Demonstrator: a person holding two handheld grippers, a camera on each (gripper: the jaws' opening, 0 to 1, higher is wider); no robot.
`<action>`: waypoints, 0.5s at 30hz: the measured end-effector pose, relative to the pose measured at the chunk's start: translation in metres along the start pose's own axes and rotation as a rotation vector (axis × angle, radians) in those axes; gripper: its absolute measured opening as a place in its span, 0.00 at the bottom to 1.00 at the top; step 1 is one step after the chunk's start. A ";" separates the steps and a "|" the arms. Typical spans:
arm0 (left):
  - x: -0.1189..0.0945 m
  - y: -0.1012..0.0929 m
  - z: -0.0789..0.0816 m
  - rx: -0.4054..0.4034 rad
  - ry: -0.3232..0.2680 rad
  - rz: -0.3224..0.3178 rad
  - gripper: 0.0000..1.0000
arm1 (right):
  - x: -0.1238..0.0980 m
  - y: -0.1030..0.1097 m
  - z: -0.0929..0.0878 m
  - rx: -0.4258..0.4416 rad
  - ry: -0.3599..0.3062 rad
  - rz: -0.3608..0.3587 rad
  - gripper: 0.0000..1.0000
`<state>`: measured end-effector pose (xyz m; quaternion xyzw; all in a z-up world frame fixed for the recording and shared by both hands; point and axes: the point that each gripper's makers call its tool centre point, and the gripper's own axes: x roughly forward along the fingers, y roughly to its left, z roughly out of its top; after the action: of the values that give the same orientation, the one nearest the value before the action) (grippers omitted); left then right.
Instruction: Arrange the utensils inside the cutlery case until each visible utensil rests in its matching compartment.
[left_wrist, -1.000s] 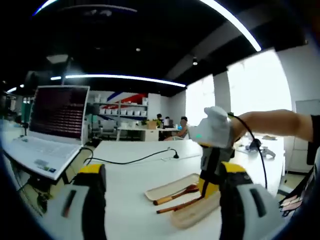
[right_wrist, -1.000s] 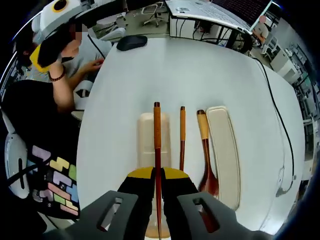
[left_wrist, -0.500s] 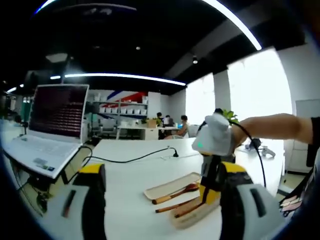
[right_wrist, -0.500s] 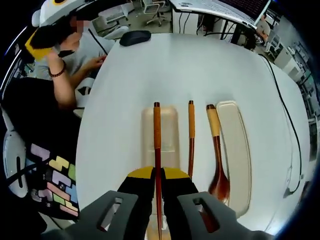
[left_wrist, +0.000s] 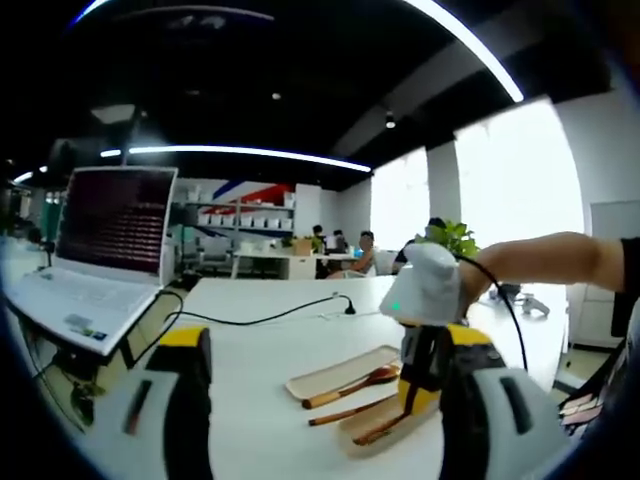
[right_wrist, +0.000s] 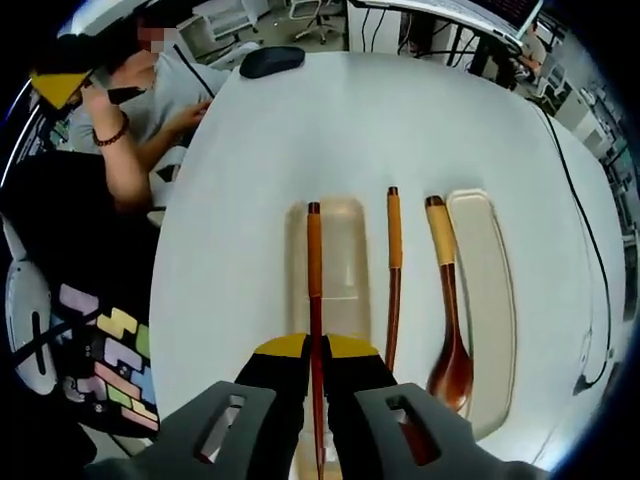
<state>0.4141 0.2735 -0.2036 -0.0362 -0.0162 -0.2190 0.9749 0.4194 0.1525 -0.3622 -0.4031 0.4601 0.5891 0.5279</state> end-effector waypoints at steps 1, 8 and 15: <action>0.000 0.000 0.000 0.000 -0.001 -0.002 1.00 | 0.000 0.001 -0.001 0.003 0.003 0.002 0.03; 0.000 -0.002 0.000 -0.002 -0.001 -0.001 1.00 | 0.005 -0.003 0.002 0.065 -0.006 0.011 0.03; 0.001 -0.004 -0.001 0.000 0.002 -0.007 0.99 | 0.001 -0.003 0.002 0.081 -0.008 0.012 0.06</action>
<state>0.4139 0.2696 -0.2044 -0.0361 -0.0155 -0.2223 0.9742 0.4226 0.1547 -0.3630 -0.3765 0.4839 0.5747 0.5420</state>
